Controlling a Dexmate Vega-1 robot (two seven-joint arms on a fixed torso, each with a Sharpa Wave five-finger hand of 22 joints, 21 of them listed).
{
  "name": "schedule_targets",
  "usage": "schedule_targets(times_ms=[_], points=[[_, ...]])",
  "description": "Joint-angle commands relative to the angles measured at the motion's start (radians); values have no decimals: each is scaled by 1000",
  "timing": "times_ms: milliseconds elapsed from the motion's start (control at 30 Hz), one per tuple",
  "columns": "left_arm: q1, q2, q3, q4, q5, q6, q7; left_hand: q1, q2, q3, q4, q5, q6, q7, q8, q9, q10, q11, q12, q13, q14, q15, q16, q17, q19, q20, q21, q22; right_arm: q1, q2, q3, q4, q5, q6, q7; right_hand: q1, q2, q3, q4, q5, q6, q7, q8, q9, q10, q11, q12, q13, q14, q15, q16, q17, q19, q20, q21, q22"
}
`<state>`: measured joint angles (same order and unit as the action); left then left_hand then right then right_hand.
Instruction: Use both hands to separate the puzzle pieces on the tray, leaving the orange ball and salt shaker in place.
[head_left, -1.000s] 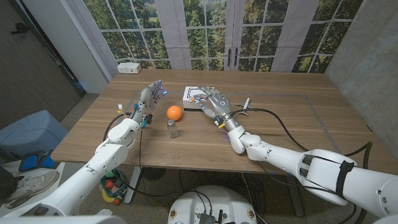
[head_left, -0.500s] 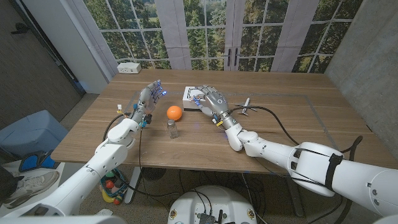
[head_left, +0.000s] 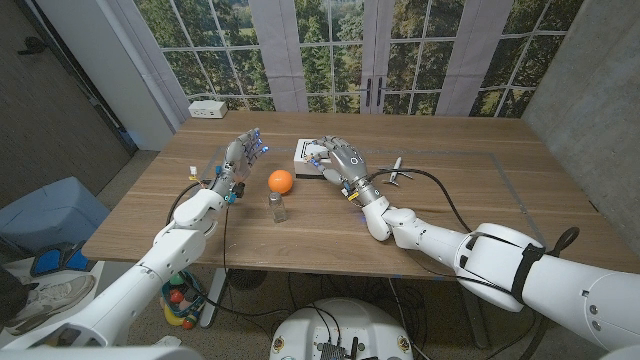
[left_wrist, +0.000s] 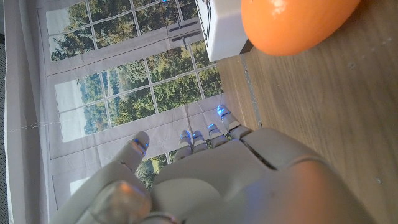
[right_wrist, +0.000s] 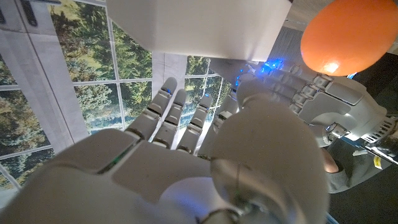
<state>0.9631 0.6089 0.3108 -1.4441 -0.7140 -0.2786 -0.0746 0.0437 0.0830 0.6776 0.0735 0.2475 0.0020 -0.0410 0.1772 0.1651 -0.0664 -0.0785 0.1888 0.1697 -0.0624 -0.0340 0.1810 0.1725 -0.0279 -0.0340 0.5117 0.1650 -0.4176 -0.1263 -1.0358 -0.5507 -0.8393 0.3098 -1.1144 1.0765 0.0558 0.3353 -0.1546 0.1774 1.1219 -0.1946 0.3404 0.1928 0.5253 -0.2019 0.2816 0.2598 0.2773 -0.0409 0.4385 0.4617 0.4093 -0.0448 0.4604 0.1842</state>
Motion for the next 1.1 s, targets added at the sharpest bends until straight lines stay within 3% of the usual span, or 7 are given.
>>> schedule_targets(times_ms=[33, 600, 667, 733, 800, 867, 1100], points=[[-15, -4, 9, 13, 2, 4, -12, -10, 31, 2, -6, 1, 2, 0, 0, 3, 2, -9, -2, 3, 3, -45, 0, -1, 5, -26, -4, 3, -31, 12, 136, -4, -102, 79, -3, 11, -1, -6, -6, 3, 24, 6, 9, 2, 23, -4, 8, 4, 14, -180, 11, 7, 18, -11, 12, 3], [-22, -1, 21, 8, 33, -10, -8, 15, 21, 5, -50, -5, 21, -12, 7, 3, 8, -9, 0, 3, 8, -46, -2, -6, 17, -24, -19, 2, -124, 9, 348, -136, -232, 140, -3, 32, -6, -11, -12, 14, 57, 17, 12, -5, 69, -5, 24, 10, 37, -185, 21, 13, 34, -30, 20, 4], [-21, 6, 23, 0, 48, -12, -1, 49, 32, 17, -100, -14, 61, -56, 13, 4, 7, -8, -1, 3, 9, -45, -3, -7, 25, -20, -37, 2, -137, 7, 369, -158, -246, 142, -3, 33, -7, -11, -12, 15, 60, 17, 12, -6, 72, -5, 25, 11, 38, -184, 20, 12, 35, -31, 21, 4], [-19, 11, 25, -8, 65, -15, 11, 67, 37, 23, -128, -22, 90, -67, 18, 4, 11, -5, 1, 3, 10, -42, -4, -7, 28, -18, -48, 2, -149, 6, 390, -179, -261, 145, -3, 34, -8, -11, -12, 16, 61, 17, 11, -6, 74, -5, 26, 11, 40, -183, 19, 11, 35, -30, 21, 5], [-16, 19, 27, -22, 86, -16, 28, 119, 44, 39, -204, -48, 162, -73, 29, 6, 21, -5, 4, 3, 14, -37, -3, -7, 41, -15, -73, 3, -158, 5, 408, -196, -273, 148, -3, 34, -8, -10, -12, 17, 63, 17, 11, -6, 75, -5, 26, 12, 41, -183, 18, 11, 34, -31, 21, 5], [-14, 30, 29, -38, 100, -8, 37, 143, 44, 43, -234, -61, 210, -70, 37, 8, 28, 3, 5, 4, 15, -30, -3, -6, 46, -13, -87, 3, -166, 5, 423, -211, -285, 150, -3, 35, -8, -11, -12, 17, 63, 16, 10, -7, 77, -5, 27, 12, 42, -183, 18, 10, 33, -32, 21, 5], [-9, 62, 30, -90, 114, 39, 54, 186, 20, 22, -253, -78, 357, 61, 56, 19, 72, 43, 15, 7, 20, 16, -1, -5, 66, 13, -129, 7, -196, 5, 470, -261, -327, 162, -3, 35, -10, -15, -9, 19, 61, 16, 6, -8, 81, -4, 27, 14, 45, -184, 19, 13, 28, -34, 20, 5]])
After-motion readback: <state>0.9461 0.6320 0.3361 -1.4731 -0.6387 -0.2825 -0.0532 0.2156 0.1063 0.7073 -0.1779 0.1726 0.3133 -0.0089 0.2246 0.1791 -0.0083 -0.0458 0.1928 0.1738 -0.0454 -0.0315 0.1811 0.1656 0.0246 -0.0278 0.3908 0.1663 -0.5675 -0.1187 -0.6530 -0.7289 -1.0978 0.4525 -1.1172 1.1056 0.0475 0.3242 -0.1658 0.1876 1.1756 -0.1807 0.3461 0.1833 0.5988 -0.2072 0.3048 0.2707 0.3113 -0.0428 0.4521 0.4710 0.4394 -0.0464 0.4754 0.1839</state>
